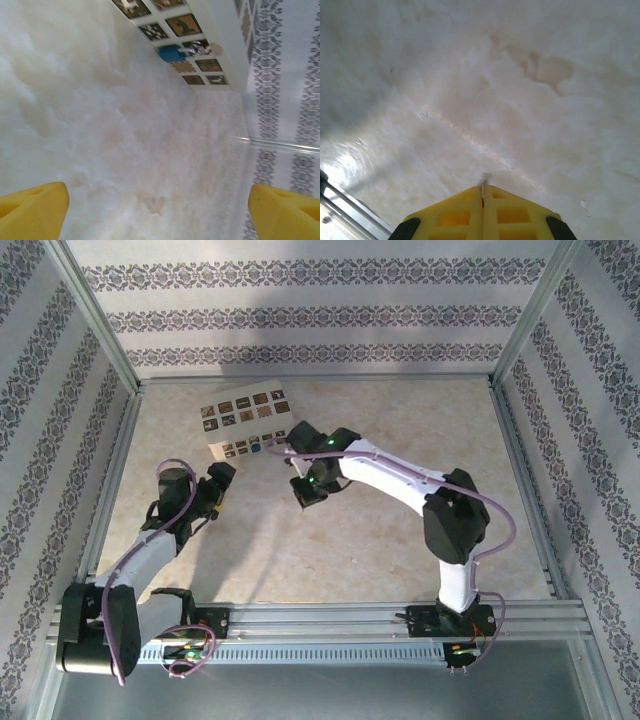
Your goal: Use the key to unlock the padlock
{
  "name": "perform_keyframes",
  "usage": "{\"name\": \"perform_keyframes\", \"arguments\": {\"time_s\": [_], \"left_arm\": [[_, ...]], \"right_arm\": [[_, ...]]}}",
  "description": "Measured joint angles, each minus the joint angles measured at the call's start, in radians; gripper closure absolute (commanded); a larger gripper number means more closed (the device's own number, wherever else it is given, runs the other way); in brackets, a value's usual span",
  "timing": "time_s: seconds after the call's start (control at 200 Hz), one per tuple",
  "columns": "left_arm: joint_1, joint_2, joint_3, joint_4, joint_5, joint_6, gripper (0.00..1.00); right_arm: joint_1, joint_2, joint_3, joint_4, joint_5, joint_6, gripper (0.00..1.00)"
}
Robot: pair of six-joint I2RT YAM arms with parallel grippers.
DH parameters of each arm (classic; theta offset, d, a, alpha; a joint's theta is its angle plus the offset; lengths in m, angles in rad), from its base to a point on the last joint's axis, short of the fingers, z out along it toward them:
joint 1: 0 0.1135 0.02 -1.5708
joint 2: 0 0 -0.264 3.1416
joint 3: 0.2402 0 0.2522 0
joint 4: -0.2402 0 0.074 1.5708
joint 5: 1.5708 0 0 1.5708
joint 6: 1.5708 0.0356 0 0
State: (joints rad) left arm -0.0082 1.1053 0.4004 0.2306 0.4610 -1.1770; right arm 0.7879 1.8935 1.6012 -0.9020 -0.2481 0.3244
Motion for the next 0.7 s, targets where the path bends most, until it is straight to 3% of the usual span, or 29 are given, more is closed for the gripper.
{"name": "perform_keyframes", "arguments": {"time_s": [0.29, 0.55, 0.7], "left_arm": [[-0.158, 0.182, -0.002, 0.331, 0.035, -0.306, 0.08], [-0.316, 0.387, -0.003, 0.72, -0.069, -0.68, 0.09], [-0.382, 0.47, 0.006, 0.864, -0.136, -0.814, 0.1]], "right_arm": [[-0.077, -0.079, -0.047, 0.154, -0.035, 0.077, 1.0], [-0.088, -0.122, -0.068, 0.305, -0.035, 0.14, 1.0], [-0.091, -0.124, -0.073, 0.381, -0.037, 0.175, 1.0]]}}
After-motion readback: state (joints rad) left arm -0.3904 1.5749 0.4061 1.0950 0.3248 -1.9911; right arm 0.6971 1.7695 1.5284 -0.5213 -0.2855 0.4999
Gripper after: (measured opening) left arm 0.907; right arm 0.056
